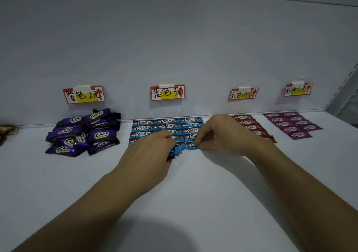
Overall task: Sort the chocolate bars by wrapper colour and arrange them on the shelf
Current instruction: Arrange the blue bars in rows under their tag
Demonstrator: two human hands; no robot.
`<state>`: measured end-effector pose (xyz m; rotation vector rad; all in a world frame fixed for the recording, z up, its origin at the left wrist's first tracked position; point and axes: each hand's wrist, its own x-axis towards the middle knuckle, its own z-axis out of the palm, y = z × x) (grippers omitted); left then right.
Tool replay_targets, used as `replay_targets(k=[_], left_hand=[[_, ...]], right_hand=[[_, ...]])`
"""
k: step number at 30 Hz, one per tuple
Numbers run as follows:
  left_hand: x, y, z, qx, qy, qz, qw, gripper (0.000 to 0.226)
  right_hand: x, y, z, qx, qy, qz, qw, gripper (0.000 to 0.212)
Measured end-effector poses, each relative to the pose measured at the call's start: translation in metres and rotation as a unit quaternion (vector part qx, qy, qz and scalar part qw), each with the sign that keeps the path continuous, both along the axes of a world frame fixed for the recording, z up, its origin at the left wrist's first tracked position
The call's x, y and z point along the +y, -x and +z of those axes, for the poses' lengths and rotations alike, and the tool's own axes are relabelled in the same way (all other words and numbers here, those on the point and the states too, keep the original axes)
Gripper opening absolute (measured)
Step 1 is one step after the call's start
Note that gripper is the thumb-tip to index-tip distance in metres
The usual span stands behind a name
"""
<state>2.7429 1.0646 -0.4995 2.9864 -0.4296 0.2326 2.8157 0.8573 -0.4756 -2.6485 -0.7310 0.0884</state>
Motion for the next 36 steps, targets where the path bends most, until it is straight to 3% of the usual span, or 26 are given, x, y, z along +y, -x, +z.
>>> replay_targets(k=[13,16,19,21,25,29,32,36], left_hand=[[0.001,0.001,0.000,0.014,0.007,0.002,1.000,0.040],[0.010,0.000,-0.001,-0.027,0.160,0.013,0.987,0.040],[0.017,0.003,0.005,0.012,0.387,0.007,0.922,0.047],[0.017,0.007,0.010,0.075,0.473,-0.022,0.877,0.055],[0.023,0.010,0.026,0.104,0.523,-0.057,0.844,0.056],[0.038,0.011,0.053,0.124,0.532,-0.078,0.834,0.029],[0.058,0.011,0.056,0.105,0.588,-0.022,0.802,0.017],[0.090,0.011,0.038,0.055,0.595,0.040,0.801,0.008]], right_hand=[[0.003,0.000,-0.001,-0.035,-0.016,-0.002,0.999,0.011],[0.007,0.005,0.004,-0.042,-0.128,-0.021,0.991,0.010],[0.017,0.016,0.007,-0.003,-0.257,0.016,0.966,0.010],[0.028,0.026,0.005,0.039,-0.325,0.053,0.943,0.014],[0.044,0.036,0.015,0.107,-0.433,0.075,0.892,0.015],[0.059,0.031,0.033,0.122,-0.422,0.072,0.895,0.024],[0.079,0.029,0.037,0.144,-0.442,0.049,0.884,0.023],[0.102,0.032,0.027,0.133,-0.443,0.027,0.886,0.018]])
